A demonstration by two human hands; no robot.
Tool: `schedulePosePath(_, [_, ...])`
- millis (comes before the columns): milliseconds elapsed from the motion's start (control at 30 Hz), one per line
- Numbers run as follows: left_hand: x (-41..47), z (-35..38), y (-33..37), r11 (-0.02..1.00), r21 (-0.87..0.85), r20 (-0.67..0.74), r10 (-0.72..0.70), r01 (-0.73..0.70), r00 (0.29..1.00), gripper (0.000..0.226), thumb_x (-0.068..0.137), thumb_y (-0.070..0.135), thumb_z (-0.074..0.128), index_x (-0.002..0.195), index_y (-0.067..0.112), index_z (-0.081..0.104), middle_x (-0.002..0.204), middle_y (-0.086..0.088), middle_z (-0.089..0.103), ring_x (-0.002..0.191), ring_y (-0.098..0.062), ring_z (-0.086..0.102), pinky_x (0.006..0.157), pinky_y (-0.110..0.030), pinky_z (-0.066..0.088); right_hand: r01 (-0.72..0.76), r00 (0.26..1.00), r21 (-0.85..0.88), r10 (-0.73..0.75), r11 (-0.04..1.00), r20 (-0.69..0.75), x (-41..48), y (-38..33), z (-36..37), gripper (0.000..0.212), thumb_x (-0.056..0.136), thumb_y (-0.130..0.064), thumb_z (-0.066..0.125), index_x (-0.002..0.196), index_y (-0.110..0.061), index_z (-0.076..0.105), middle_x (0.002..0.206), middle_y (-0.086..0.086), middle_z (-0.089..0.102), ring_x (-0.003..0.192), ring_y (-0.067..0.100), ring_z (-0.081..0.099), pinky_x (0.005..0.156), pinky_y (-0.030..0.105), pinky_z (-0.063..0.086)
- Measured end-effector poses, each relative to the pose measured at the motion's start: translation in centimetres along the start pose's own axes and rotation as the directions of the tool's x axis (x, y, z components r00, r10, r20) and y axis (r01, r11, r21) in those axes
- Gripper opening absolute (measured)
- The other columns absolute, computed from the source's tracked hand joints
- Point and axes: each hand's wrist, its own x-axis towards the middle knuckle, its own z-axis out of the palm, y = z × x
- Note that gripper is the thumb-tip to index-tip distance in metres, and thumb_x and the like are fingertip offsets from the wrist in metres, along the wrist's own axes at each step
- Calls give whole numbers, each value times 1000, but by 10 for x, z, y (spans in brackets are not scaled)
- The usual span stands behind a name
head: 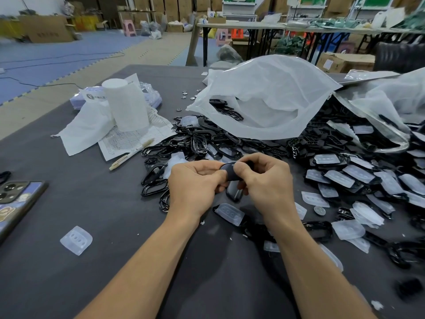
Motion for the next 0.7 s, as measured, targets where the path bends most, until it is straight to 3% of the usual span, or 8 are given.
schedulePosePath(233, [1, -3, 3, 999, -27, 1, -33, 33, 999, 19, 78, -6, 81, 76, 13, 81, 70, -16, 76, 57, -22, 70, 56, -26, 56, -8, 1000, -1, 8, 1000, 7, 2, -1, -3, 30, 95, -5, 70, 73, -24, 74, 58, 2, 69, 45, 17, 65, 47, 31, 49])
schedulePosePath(433, [-6, 0, 4, 989, 99, 20, 109, -110, 994, 7, 77, 31, 81, 81, 37, 83, 71, 0, 78, 55, -15, 70, 60, -30, 61, 24, 999, -7, -24, 1000, 24, 0, -1, -3, 32, 95, -6, 70, 72, -28, 74, 57, 1, 68, 44, 18, 64, 43, 27, 48])
schedulePosePath(700, [0, -3, 2, 986, 128, -14, 112, -110, 994, 28, 86, 13, 83, 73, 37, 83, 64, -2, 76, 46, -16, 64, 53, -28, 57, -78, 985, 135, 56, 988, 164, 2, -1, -6, 27, 99, 2, 61, 81, -13, 73, 55, 8, 63, 47, 29, 62, 42, 30, 49])
